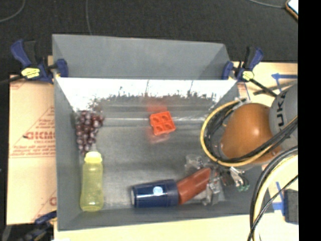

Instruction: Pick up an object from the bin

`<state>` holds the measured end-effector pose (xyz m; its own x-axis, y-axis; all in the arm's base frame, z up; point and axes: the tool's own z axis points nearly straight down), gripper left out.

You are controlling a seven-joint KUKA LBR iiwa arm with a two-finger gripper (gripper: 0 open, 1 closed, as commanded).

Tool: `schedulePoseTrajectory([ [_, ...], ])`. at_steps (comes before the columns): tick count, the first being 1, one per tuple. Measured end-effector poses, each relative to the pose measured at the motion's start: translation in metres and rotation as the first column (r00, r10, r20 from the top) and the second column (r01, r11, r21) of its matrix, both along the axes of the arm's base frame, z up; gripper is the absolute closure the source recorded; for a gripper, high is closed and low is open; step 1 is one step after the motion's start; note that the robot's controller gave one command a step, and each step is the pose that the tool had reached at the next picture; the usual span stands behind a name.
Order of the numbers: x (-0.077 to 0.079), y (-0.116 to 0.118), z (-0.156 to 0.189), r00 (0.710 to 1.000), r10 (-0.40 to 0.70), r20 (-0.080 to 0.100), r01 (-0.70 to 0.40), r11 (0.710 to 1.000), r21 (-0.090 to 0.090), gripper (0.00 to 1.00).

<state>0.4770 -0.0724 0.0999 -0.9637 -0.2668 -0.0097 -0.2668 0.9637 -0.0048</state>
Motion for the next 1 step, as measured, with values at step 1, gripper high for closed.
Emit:
schedulePoseTrajectory([
  [1, 0.0004, -0.0048, -0.0271, 0.978, 0.21, 0.02, -0.209, 0.978, -0.01, 0.0],
])
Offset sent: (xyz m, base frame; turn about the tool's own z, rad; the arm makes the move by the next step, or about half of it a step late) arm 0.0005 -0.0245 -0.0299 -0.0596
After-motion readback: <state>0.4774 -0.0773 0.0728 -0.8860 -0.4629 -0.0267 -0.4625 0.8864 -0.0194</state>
